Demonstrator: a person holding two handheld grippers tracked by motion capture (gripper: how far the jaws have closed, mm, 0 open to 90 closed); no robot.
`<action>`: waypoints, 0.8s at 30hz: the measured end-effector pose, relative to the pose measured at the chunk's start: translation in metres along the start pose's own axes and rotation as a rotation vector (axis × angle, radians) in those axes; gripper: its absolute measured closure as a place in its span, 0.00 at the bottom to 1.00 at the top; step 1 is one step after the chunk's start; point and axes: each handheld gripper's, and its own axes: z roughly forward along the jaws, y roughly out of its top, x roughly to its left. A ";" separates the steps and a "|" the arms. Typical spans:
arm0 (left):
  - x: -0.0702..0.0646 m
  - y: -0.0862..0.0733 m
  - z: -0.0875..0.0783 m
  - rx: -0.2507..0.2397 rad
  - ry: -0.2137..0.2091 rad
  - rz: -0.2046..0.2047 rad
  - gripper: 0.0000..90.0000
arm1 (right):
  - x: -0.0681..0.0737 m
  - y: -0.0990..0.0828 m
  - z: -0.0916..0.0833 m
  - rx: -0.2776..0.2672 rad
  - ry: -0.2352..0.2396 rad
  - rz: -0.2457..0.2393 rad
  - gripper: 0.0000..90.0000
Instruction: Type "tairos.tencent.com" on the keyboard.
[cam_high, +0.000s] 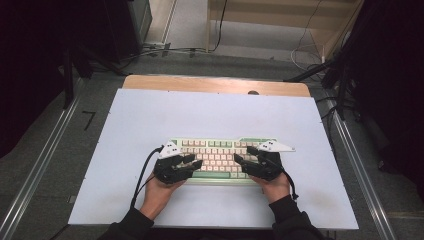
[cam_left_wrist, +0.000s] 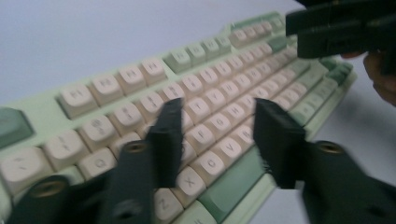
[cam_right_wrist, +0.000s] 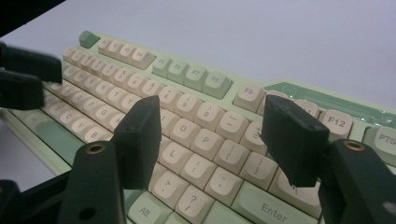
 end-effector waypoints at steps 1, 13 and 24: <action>0.001 0.001 -0.003 -0.018 0.034 -0.006 0.46 | 0.000 0.000 0.000 0.000 0.000 -0.001 0.40; 0.020 0.001 -0.019 -0.098 0.223 -0.068 0.35 | 0.001 0.001 0.002 0.006 0.010 -0.003 0.46; 0.025 0.000 -0.019 -0.091 0.235 -0.092 0.35 | 0.007 0.007 0.009 -0.015 0.025 -0.066 0.88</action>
